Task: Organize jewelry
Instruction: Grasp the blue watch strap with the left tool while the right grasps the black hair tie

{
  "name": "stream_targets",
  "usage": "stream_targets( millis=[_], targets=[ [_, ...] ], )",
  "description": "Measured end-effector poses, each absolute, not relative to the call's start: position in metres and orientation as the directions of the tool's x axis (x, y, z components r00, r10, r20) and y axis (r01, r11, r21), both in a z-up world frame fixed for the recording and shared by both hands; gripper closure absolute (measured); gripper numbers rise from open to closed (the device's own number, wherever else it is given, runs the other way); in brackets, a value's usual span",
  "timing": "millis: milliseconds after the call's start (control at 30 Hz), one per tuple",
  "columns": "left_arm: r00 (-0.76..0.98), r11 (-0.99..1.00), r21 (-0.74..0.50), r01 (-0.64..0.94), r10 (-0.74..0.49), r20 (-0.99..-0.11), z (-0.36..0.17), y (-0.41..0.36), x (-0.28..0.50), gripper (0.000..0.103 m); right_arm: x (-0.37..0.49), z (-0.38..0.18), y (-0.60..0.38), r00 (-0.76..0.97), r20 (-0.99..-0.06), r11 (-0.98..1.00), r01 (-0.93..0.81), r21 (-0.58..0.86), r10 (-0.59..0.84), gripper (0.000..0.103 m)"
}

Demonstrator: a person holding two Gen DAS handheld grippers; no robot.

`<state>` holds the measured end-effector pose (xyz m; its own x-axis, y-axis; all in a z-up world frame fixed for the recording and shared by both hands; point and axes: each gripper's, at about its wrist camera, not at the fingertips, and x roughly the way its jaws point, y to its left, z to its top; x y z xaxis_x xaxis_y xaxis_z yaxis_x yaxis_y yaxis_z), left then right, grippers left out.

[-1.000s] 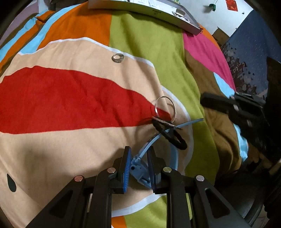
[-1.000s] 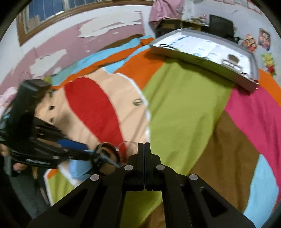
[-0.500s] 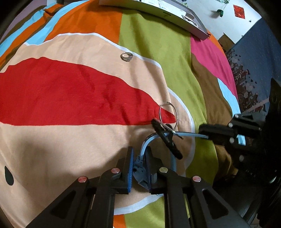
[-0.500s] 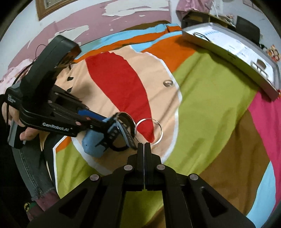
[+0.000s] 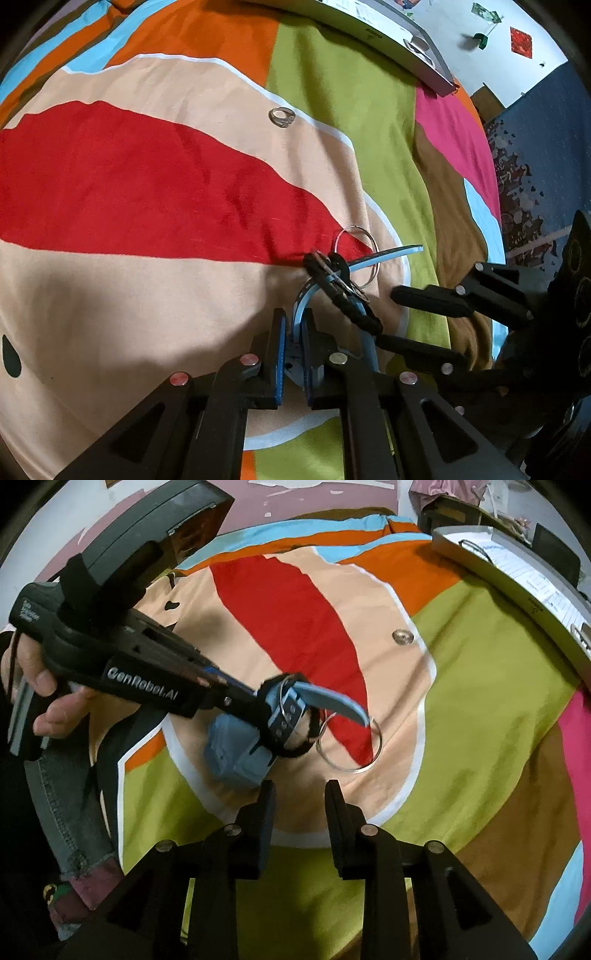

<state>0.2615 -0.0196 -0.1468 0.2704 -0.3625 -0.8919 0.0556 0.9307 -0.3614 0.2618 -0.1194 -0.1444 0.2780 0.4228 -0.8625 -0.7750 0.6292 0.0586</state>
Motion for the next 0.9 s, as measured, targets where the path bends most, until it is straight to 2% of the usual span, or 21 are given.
stream_targets(
  millis=[433, 500, 533, 600, 900],
  targets=[
    [0.297, 0.940, -0.311, 0.142, -0.340, -0.892, -0.137, -0.033, 0.258, 0.095, 0.254, -0.141, -0.100, 0.379, -0.834, 0.573, -0.814, -0.094, 0.401, 0.079],
    [0.292, 0.937, -0.319, 0.140, -0.347, -0.891, -0.137, -0.033, 0.259, 0.095, 0.251, -0.141, -0.098, 0.391, -0.828, 0.558, -0.822, -0.117, 0.403, 0.084],
    [0.290, 0.938, -0.319, 0.138, -0.346, -0.892, -0.137, -0.033, 0.259, 0.095, 0.249, -0.141, -0.098, 0.390, -0.825, 0.554, -0.824, -0.116, 0.408, 0.091],
    [0.286, 0.939, -0.317, 0.137, -0.343, -0.894, -0.138, -0.033, 0.258, 0.095, 0.248, -0.138, -0.097, 0.394, -0.819, 0.556, -0.823, -0.112, 0.417, 0.097],
    [0.290, 0.936, -0.325, 0.135, -0.351, -0.890, -0.139, -0.031, 0.256, 0.095, 0.261, -0.121, -0.120, 0.386, -0.775, 0.632, -0.775, 0.022, 0.501, 0.098]
  ],
)
